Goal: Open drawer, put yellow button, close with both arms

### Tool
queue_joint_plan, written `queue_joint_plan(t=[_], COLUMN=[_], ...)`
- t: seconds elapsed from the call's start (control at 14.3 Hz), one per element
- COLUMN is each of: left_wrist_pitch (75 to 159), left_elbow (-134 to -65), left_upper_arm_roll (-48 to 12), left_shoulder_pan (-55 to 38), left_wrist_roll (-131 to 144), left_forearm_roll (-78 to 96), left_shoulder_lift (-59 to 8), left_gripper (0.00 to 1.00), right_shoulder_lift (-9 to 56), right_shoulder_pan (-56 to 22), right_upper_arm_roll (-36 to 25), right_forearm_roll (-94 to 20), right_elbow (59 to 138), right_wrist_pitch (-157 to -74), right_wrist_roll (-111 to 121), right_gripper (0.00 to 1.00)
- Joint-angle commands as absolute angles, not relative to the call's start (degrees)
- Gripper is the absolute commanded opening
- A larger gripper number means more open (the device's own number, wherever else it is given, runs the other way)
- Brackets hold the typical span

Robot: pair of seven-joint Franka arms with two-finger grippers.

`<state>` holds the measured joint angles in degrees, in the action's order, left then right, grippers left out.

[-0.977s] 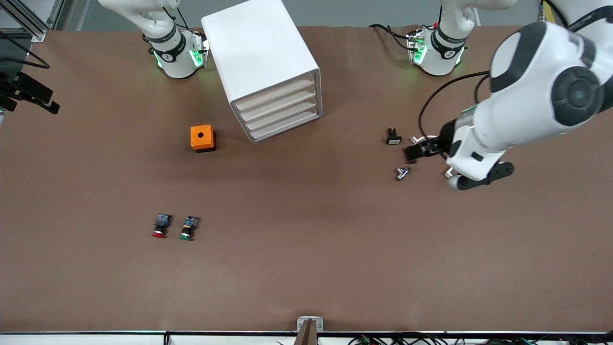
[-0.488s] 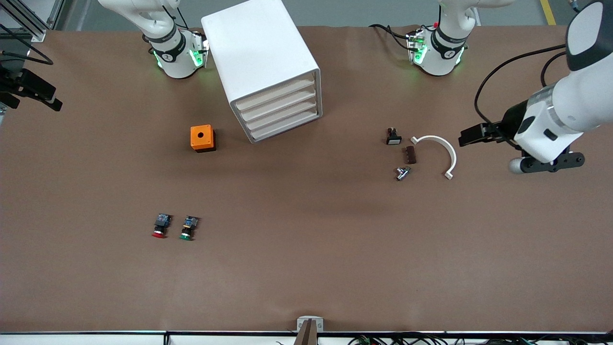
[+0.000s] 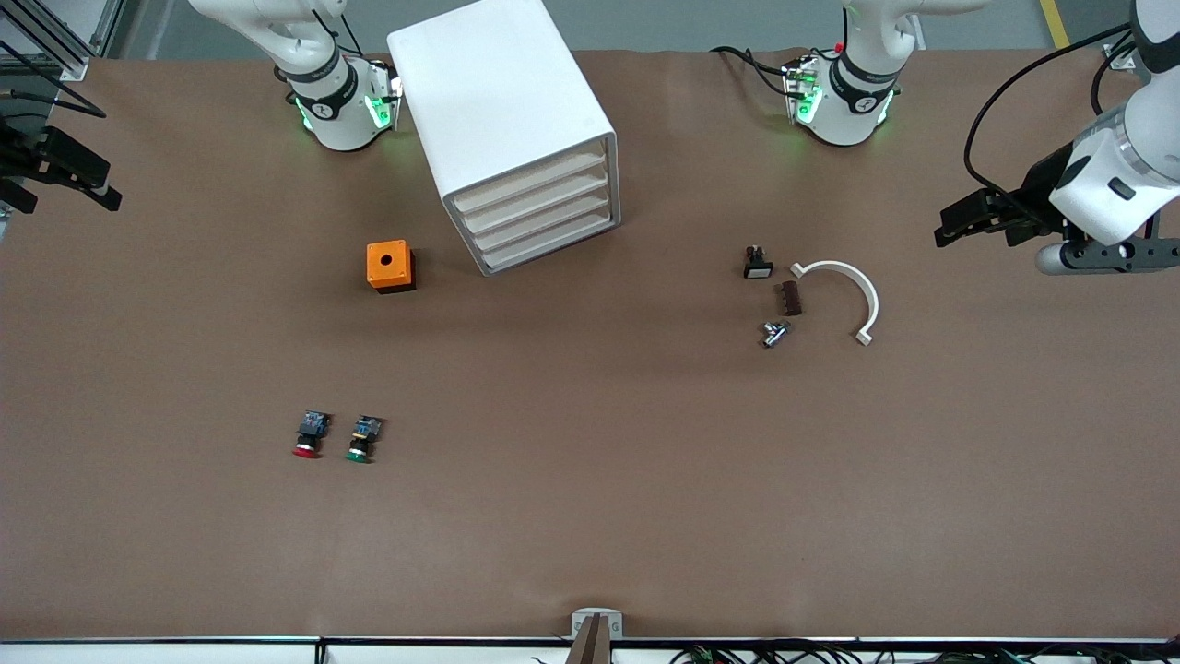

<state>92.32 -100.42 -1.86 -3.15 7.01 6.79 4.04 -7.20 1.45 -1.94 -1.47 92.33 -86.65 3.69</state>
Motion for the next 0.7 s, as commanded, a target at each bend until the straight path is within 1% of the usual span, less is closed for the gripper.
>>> queue_joint_plan(t=[0.0,0.28,0.42,0.63], left_wrist_pitch=[95.2,96.9,96.9,97.0], left_elbow=[-104.2,-102.5,-100.5,-96.3], left_upper_arm_roll=[-2.0,-2.3,-2.3,-2.2], left_shoulder_pan=[-2.8,-1.8,-1.1,-1.1], left_wrist_roll=[6.1,4.4,3.4,3.4], left_forearm_roll=[3.5,3.0,3.1,3.1], left_shoulder_lift=[7.4,7.5,7.2,4.9], left_gripper=[1.00,1.00,1.00,1.00], right_shoulder_lift=[-9.1,-10.0,-10.2,-10.3], right_shoulder_pan=[2.7,2.5,2.5,2.5], right_upper_arm_roll=[-1.2,-1.2,-1.1,-1.2], right_forearm_roll=[-1.8,-1.8,-1.8,-1.8], right_elbow=[94.2,95.1,95.4,95.5], right_wrist_pitch=[-86.8,-86.7,-86.5,-86.7], right_wrist_roll=[4.7,2.9,2.3,2.9], right_gripper=[1.00,1.00,1.00,1.00])
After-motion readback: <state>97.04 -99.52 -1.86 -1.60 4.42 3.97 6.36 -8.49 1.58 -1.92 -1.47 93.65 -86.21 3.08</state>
